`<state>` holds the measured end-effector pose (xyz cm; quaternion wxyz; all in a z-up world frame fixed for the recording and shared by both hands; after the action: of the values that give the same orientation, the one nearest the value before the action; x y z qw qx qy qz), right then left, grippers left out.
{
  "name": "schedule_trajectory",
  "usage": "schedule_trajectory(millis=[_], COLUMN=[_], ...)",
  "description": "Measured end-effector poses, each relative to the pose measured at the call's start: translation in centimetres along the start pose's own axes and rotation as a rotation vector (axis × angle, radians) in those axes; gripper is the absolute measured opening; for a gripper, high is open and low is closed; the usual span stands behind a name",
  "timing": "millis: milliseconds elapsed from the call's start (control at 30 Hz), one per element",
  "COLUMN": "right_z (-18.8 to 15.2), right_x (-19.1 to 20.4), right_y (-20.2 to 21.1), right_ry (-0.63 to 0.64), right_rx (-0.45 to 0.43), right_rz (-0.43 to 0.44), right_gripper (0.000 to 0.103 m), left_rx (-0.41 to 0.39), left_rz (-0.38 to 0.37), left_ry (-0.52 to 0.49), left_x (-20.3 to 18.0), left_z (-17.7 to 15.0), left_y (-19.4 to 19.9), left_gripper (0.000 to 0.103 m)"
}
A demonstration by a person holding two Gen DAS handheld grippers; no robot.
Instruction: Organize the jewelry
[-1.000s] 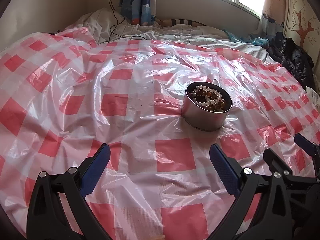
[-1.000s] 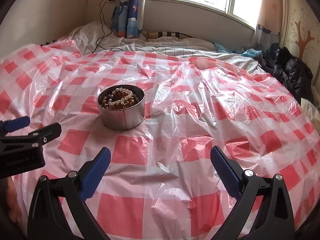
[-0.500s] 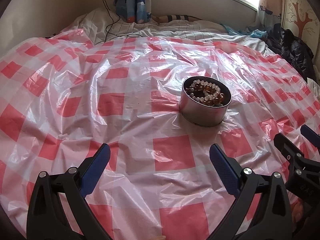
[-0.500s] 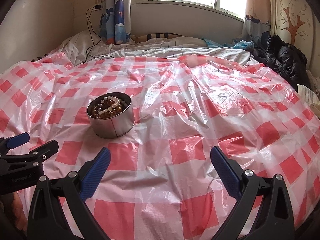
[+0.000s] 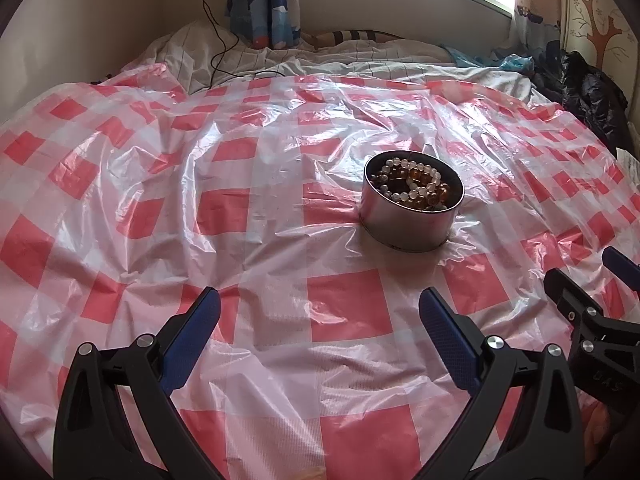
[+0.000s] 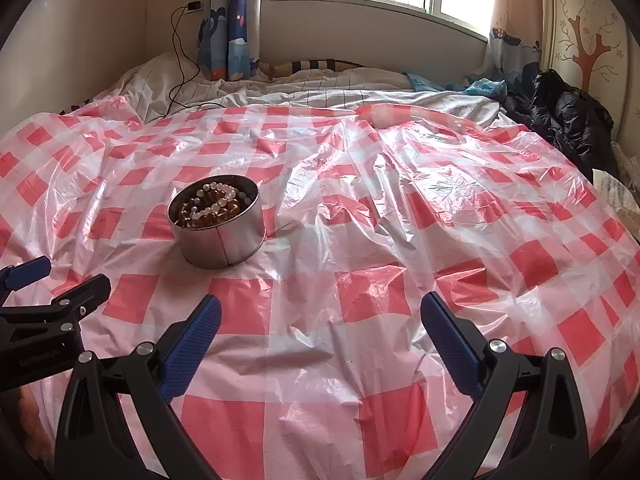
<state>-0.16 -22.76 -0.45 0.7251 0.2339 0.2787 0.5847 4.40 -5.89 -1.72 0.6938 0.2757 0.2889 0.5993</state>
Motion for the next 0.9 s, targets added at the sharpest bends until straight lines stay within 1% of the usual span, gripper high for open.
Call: schedule_trajectory(millis=[200, 367, 500, 900], right_z=[-0.2, -0.3, -0.3, -0.3], right_x=[0.0, 0.0, -0.1, -0.1], right_y=[-0.3, -0.4, -0.5, -0.5], right_ry=[-0.005, -0.009, -0.008, -0.01], right_rx=[0.011, 0.014, 0.014, 0.015], right_rz=[-0.008, -0.01, -0.009, -0.007], right_gripper=[0.096, 0.096, 0.096, 0.096], left_rx=[-0.013, 0.0, 0.009, 0.009], left_rz=[-0.005, -0.024, -0.006, -0.008], left_ry=[-0.012, -0.002, -0.021, -0.053], left_x=[-0.3, -0.3, -0.6, -1.3], left_z=[0.0, -0.1, -0.4, -0.5], left_y=[0.2, 0.0, -0.3, -0.2], left_gripper=[0.095, 0.095, 0.095, 0.095])
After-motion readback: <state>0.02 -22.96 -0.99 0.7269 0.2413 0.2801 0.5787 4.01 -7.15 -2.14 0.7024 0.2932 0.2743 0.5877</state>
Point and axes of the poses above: each gripper's, at about its wrist camera, not at the fingertips, and y roughly against the way its jaws point, x to its left, z to its top, the point moved 2 cm from there along -y, roughly the way its jaws point, and after that the axes turned 6 degrees about y, right-handed, at the moved point
